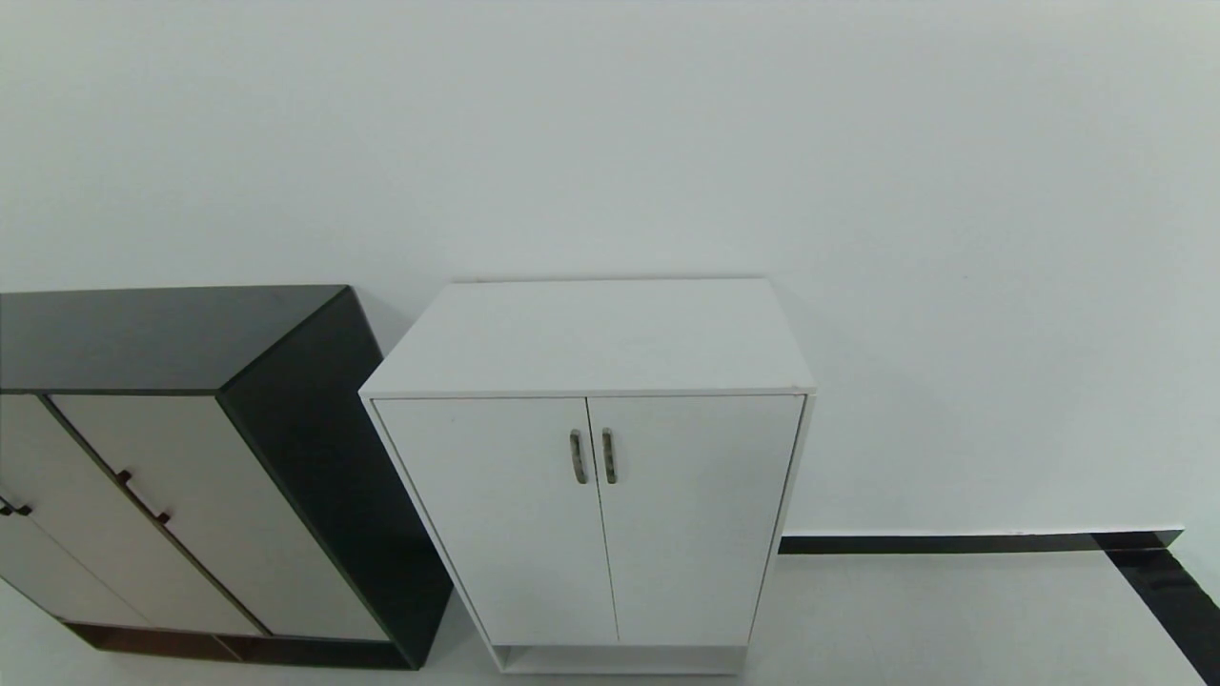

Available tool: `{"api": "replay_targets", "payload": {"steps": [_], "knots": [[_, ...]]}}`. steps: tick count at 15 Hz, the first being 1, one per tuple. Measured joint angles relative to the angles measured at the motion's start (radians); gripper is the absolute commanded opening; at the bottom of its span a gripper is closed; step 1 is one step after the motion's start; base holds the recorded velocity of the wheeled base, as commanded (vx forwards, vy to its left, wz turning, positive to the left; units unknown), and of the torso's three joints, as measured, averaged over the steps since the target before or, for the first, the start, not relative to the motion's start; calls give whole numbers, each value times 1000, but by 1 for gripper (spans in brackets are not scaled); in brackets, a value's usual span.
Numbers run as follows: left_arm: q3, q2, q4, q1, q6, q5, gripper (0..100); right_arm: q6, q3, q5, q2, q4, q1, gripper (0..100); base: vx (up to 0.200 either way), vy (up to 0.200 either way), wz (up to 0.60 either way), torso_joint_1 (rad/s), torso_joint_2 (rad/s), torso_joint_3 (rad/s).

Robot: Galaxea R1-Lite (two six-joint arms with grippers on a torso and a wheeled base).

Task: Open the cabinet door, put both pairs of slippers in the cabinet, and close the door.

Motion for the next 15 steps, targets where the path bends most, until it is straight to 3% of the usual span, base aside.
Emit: {"api": "replay_targets", "payload": {"steps": [8, 15], "knots": [[0, 0, 0, 0, 0, 0, 0, 1, 0, -2, -157, 0, -14, 0, 0, 0, 0, 0, 0, 0], [0, 0, 0, 0, 0, -1, 0, -5, -2, -67, -170, 0, -14, 0, 0, 0, 0, 0, 0, 0]]}}
